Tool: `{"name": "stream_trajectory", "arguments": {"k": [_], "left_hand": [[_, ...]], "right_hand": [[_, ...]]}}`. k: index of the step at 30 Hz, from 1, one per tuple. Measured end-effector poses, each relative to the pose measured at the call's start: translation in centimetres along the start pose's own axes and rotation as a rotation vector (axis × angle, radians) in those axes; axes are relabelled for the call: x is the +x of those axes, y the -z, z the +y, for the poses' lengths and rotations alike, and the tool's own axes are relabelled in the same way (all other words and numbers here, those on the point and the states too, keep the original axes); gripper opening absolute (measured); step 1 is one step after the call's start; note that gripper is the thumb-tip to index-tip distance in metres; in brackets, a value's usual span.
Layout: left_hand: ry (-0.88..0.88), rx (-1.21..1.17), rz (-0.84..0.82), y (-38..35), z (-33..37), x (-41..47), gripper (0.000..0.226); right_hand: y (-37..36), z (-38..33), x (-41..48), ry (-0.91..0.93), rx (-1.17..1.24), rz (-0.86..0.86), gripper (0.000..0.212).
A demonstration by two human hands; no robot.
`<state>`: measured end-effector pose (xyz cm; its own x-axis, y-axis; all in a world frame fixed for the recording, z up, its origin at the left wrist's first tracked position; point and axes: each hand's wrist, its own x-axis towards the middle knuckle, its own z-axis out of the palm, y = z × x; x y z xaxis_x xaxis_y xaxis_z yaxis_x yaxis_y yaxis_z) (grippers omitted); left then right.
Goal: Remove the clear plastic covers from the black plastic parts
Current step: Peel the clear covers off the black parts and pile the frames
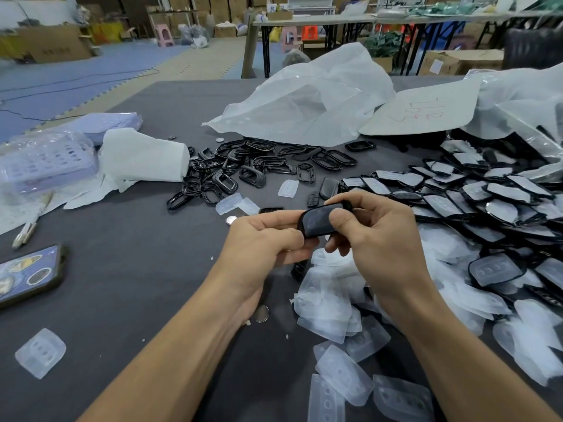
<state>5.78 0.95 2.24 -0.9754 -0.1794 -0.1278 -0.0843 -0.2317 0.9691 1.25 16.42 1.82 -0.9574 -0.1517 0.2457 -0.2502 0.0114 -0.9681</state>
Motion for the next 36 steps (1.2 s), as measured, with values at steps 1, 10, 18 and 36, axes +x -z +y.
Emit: {"name": "stream_trajectory", "arguments": {"k": [1, 10, 18, 36], "left_hand": [[0.004, 0.008, -0.017, 0.08, 0.00, 0.03, 0.036], [-0.055, 0.034, -0.015, -0.13, -0.16, -0.24, 0.025], [-0.081, 0.018, 0.058, -0.46, -0.10, -0.25, 0.021], [-0.026, 0.025, 0.132, -0.70, -0.09, -0.26, 0.023]], "right_hand": [[-0.02, 0.02, 0.00, -0.001, -0.002, 0.002, 0.019], [0.09, 0.06, -0.08, 0.000, -0.022, 0.011, 0.013], [-0.16, -0.02, -0.05, -0.022, 0.012, 0.011, 0.013], [-0.22, -0.10, -0.23, -0.016, -0.046, -0.010, 0.025]]}}
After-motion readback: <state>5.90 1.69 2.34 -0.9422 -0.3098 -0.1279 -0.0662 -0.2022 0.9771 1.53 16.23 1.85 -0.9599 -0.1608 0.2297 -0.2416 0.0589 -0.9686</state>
